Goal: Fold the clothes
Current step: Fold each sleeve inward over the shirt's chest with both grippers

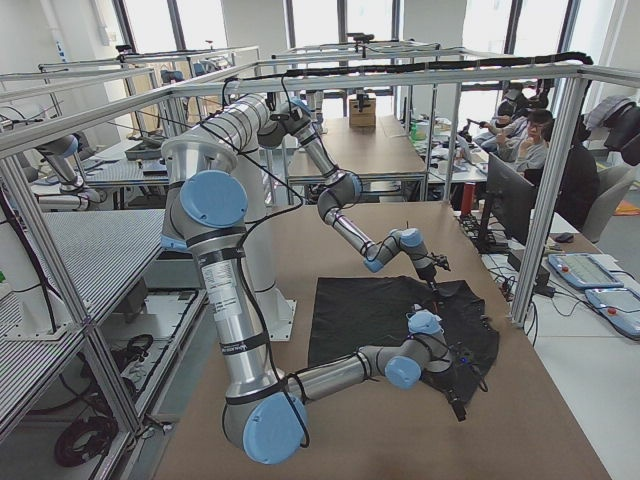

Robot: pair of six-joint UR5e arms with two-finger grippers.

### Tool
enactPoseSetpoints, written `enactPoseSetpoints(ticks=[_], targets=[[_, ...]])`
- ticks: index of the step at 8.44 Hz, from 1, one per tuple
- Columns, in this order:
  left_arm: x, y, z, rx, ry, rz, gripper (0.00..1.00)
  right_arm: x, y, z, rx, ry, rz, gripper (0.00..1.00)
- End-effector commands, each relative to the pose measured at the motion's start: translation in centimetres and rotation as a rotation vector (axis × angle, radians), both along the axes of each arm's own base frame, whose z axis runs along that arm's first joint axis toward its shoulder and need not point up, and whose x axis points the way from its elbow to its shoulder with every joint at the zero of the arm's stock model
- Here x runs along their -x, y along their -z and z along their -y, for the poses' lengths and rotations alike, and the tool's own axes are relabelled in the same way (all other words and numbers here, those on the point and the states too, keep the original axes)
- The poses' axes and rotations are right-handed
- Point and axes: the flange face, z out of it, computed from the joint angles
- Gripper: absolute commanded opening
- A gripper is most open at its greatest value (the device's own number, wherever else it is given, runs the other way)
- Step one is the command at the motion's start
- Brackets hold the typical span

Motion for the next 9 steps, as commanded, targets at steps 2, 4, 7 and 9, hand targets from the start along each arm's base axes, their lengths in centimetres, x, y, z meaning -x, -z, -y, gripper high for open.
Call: enactPoseSetpoints(ticks=[2,4,7,9], targets=[[0.3,0.6,0.1,-0.021,0.022,-0.005,1.0,1.0,0.4,-0.1,0.012,-0.007,0.013,0.94],[0.0,0.6,-0.1,-0.014,0.024,-0.011,1.0,1.3,0.7,0.5,0.019,-0.098,0.09,0.94],[-0.2,0.2,-0.3,-0.017,0.018,-0.004,1.0,8.0,0.9,3.2,0.001,-0.152,0.181,0.94],[-0.3,0.0,-0.5,-0.018,0.013,-0.001,1.0,10.2,1.8,4.7,-0.005,-0.151,0.172,0.93]])
